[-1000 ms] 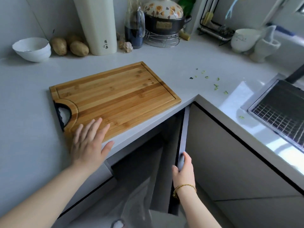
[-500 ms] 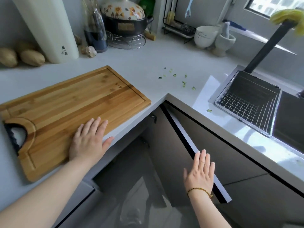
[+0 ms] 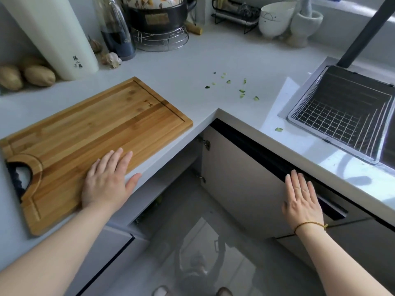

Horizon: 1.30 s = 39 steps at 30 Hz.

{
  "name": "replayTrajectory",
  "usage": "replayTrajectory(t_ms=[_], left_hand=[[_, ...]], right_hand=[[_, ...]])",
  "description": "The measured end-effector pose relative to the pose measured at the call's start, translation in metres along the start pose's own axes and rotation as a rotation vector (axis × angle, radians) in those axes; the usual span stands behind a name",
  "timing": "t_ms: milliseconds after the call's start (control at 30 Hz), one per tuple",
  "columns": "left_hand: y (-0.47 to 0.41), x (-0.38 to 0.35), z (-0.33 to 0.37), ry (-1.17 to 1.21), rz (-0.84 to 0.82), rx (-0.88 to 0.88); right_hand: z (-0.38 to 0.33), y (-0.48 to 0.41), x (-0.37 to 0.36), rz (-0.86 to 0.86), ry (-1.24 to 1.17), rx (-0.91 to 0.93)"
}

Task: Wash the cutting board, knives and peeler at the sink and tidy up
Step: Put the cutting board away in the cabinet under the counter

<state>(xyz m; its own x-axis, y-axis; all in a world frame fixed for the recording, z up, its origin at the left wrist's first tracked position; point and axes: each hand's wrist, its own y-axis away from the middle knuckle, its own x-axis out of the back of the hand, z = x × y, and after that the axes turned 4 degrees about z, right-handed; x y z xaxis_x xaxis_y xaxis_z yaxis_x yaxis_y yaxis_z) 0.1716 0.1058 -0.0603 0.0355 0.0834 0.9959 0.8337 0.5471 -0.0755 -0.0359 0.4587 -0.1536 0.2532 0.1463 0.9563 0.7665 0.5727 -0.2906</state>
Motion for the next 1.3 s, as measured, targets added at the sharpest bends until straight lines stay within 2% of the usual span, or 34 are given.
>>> replayTrajectory(t_ms=[200, 367, 500, 567, 700, 800, 867, 1000, 1100, 1167, 1300], left_hand=[[-0.001, -0.001, 0.002, 0.031, 0.002, 0.033], [-0.002, 0.002, 0.004, 0.046, -0.032, 0.044], [0.0, 0.004, 0.003, 0.043, 0.037, 0.027], [0.002, 0.005, 0.002, 0.072, 0.057, 0.029], [0.0, 0.01, -0.007, 0.198, -0.018, 0.061], [0.0, 0.019, -0.023, 0.437, -0.049, 0.073], [-0.001, 0.027, -0.044, 0.563, -0.027, 0.081], [-0.023, 0.034, -0.112, 0.516, 0.065, 0.221], [-0.051, 0.029, -0.164, 0.39, -0.002, 0.377], [-0.066, 0.024, -0.187, 0.39, -0.068, 0.437], [-0.071, 0.009, -0.2, 0.316, -0.164, 0.454]], right_hand=[[0.025, 0.007, -0.014, 0.107, 0.057, 0.232], [0.028, 0.0, 0.001, 0.044, 0.088, 0.229], [0.004, 0.01, 0.019, 0.013, -0.003, 0.087], [-0.022, 0.01, 0.03, -0.07, -0.13, -0.04], [-0.111, 0.006, 0.07, -0.332, -0.714, -0.383], [-0.195, -0.001, 0.089, -0.457, -1.14, -0.631], [-0.248, -0.01, 0.098, -0.545, -1.321, -0.78], [-0.323, -0.032, 0.107, -0.637, -1.463, -0.95], [-0.356, -0.043, 0.109, -0.651, -1.484, -0.976], [-0.368, -0.047, 0.107, -0.647, -1.512, -0.998], [-0.373, -0.051, 0.099, -0.541, -1.776, -1.231]])
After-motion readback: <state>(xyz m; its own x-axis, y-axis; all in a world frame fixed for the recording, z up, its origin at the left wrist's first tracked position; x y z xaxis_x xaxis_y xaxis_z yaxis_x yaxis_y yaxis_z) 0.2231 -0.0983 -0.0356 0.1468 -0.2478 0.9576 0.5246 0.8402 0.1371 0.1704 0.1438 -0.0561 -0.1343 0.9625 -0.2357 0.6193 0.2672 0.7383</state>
